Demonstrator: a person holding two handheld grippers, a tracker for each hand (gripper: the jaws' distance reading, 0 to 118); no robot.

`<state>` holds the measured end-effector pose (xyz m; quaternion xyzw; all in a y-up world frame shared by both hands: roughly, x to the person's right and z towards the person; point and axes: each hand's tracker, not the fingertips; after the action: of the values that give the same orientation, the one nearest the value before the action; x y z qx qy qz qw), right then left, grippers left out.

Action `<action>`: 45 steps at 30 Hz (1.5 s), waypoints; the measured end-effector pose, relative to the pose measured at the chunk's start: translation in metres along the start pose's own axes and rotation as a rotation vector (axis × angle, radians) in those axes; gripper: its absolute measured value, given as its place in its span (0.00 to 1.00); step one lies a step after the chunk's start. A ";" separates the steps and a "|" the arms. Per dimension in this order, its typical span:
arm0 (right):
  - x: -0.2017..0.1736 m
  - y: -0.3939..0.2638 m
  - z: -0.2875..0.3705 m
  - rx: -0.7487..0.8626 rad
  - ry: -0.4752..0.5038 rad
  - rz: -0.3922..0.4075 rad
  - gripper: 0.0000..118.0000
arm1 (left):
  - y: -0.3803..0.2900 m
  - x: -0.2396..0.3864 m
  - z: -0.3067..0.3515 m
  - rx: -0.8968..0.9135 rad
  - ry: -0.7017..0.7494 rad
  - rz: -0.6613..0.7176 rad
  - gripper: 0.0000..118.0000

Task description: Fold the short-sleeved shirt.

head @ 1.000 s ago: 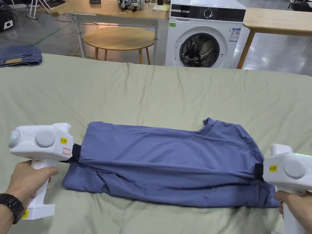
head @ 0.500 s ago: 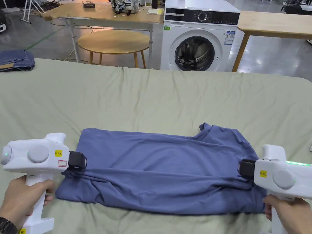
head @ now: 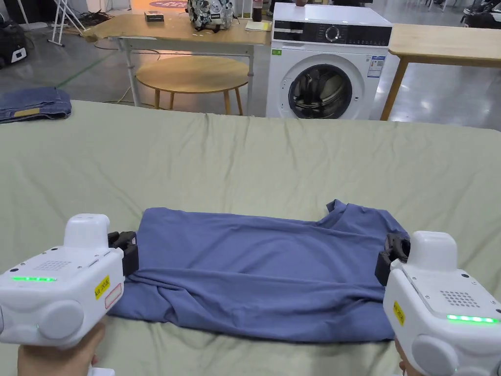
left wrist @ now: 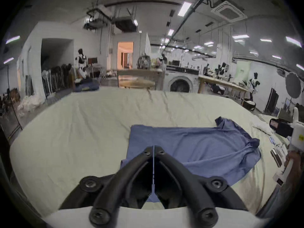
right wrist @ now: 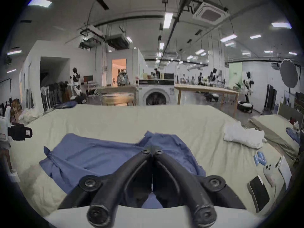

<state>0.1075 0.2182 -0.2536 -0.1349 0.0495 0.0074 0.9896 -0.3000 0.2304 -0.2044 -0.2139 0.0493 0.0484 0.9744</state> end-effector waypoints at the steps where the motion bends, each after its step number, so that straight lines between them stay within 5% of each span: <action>1: -0.004 0.001 0.006 0.020 -0.001 0.012 0.00 | -0.002 -0.004 0.003 0.013 -0.004 0.001 0.00; 6: -0.012 0.005 0.019 0.047 0.011 0.017 0.00 | 0.001 -0.016 0.007 -0.052 0.023 -0.016 0.00; 17: 0.008 -0.001 0.013 -0.016 -0.015 0.002 0.00 | -0.008 -0.067 -0.087 -0.570 -0.019 0.080 0.02; 21: 0.016 -0.007 0.013 -0.043 -0.035 0.004 0.00 | -0.014 -0.069 -0.111 -0.698 0.000 0.112 0.50; 23: 0.020 -0.010 0.012 -0.057 -0.043 0.007 0.00 | -0.021 -0.068 -0.122 -0.751 0.009 0.115 0.55; 28: 0.026 -0.017 0.011 -0.089 -0.055 0.011 0.00 | -0.035 -0.051 -0.123 -0.818 0.046 0.012 0.52; 32: 0.029 -0.022 0.010 -0.111 -0.058 0.012 0.00 | -0.036 -0.040 -0.109 -0.809 0.045 -0.051 0.10; 34: 0.029 -0.024 0.009 -0.122 -0.055 0.014 0.00 | -0.037 -0.045 -0.106 -0.797 0.023 -0.045 0.02; 45: 0.060 -0.029 0.002 -0.234 -0.094 -0.013 0.00 | -0.045 -0.071 -0.050 -0.581 -0.070 0.085 0.01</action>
<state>0.1686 0.1911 -0.2505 -0.2493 0.0009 0.0132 0.9683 -0.3687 0.1637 -0.2224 -0.4799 0.0088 0.1084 0.8706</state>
